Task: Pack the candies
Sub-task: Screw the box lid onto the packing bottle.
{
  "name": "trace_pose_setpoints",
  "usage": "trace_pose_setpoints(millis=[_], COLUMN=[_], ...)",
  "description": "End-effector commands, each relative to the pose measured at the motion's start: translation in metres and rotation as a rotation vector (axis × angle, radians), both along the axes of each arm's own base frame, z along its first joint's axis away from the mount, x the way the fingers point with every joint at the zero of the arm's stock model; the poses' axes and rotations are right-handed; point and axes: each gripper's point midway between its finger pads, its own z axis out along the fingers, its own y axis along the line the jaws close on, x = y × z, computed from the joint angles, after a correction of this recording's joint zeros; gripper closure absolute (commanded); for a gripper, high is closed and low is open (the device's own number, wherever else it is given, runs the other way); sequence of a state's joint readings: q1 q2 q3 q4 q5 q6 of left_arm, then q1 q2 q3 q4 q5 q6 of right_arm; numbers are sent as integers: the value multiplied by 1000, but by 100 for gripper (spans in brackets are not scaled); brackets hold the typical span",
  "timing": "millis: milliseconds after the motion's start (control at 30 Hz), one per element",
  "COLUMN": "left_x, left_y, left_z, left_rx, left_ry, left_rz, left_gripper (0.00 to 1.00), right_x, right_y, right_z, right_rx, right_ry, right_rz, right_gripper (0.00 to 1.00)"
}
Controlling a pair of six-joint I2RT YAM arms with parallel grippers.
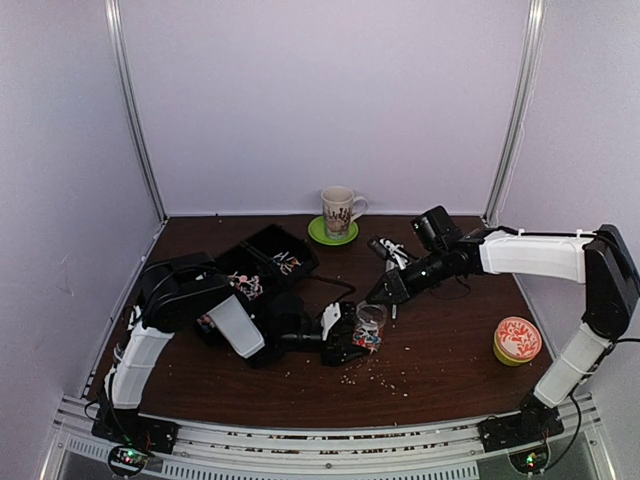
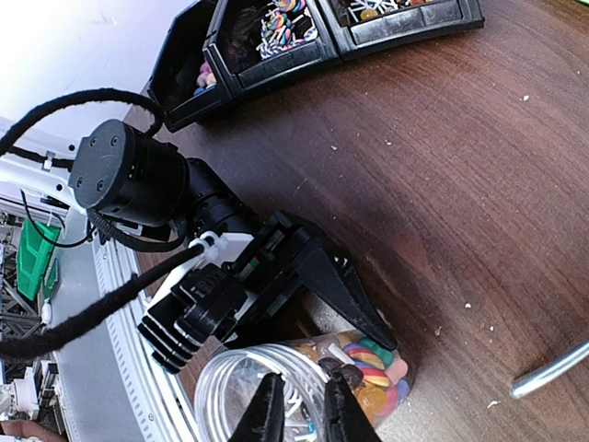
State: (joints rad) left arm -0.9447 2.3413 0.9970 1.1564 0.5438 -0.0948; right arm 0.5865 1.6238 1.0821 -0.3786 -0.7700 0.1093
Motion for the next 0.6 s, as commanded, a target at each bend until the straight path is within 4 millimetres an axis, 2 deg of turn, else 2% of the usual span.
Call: trace_pose_setpoints(millis=[0, 333, 567], left_x=[25, 28, 28], left_y=[7, 8, 7], left_z=[-5, -6, -6], left_rx=[10, 16, 16], left_ry=[11, 15, 16], left_rz=[119, 138, 136], left_gripper=[72, 74, 73], right_x=[-40, -60, -71], right_y=[-20, -33, -41], right_z=[-31, -25, -11], right_rx=[-74, -69, -59], right_ry=[177, 190, 139], right_rz=[-14, -22, -6], right_gripper=[85, 78, 72])
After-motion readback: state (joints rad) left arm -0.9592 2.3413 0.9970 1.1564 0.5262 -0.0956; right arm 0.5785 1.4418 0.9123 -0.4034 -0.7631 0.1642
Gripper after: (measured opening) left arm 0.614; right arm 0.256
